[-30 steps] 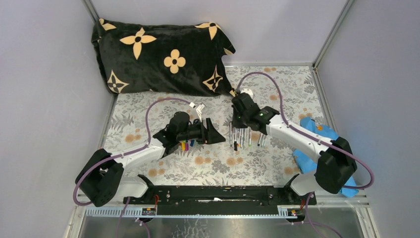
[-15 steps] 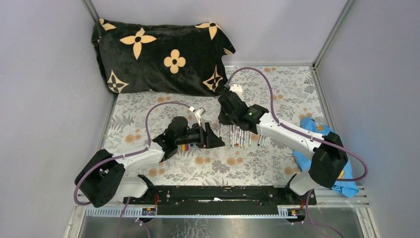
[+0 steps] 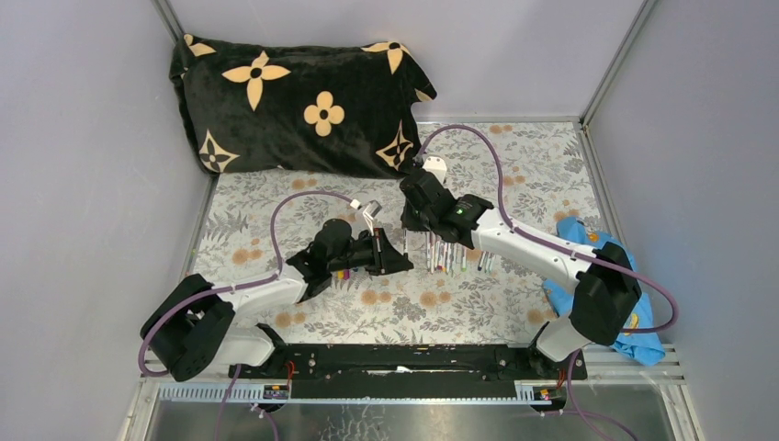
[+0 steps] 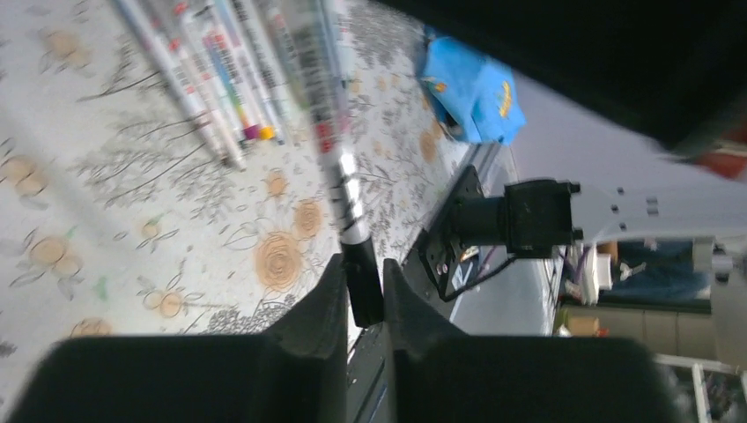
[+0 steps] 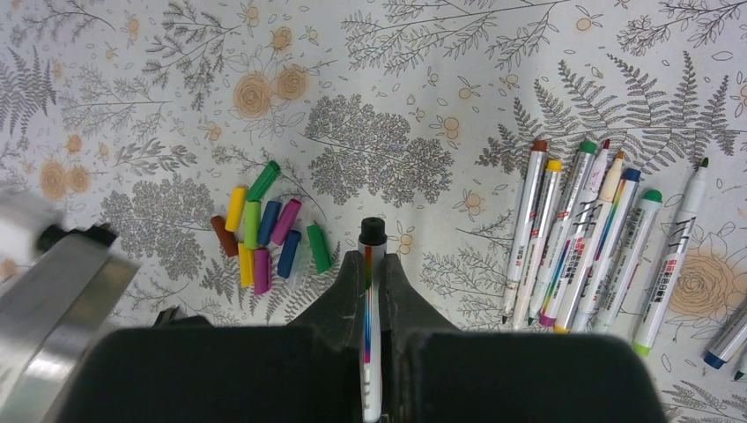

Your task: Open the pen caps

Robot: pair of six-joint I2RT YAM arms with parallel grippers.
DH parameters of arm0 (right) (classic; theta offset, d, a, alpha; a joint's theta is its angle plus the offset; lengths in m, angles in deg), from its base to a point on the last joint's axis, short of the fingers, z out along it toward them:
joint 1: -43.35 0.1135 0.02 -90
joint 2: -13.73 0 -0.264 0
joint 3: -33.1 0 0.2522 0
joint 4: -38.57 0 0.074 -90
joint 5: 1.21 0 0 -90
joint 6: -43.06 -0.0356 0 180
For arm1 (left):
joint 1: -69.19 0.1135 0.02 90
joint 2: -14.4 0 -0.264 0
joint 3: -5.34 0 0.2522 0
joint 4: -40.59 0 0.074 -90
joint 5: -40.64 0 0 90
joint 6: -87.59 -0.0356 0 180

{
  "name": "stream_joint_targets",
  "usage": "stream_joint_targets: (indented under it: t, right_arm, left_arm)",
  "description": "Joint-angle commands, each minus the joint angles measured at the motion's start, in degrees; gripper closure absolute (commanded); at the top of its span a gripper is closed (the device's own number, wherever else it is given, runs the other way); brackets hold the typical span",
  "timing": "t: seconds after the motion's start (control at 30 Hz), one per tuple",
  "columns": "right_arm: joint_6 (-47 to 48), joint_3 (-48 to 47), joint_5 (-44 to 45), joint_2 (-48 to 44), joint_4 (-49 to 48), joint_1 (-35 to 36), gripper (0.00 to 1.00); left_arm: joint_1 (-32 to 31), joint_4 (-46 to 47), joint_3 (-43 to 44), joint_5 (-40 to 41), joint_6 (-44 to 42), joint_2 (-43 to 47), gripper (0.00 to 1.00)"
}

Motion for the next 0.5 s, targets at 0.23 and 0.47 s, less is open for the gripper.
stream_joint_targets:
  t: [0.23, 0.47]
  right_arm:
    - [-0.87, 1.55, 2.75, -3.36, -3.08, 2.66, 0.89]
    - [-1.51, 3.12, 4.02, -2.23, -3.33, 6.0, 0.74]
  left_arm:
    - [-0.94, 2.12, -1.38, 3.34, -2.1, 4.02, 1.0]
    - [-0.95, -0.78, 0.01, 3.18, -2.52, 5.52, 1.0]
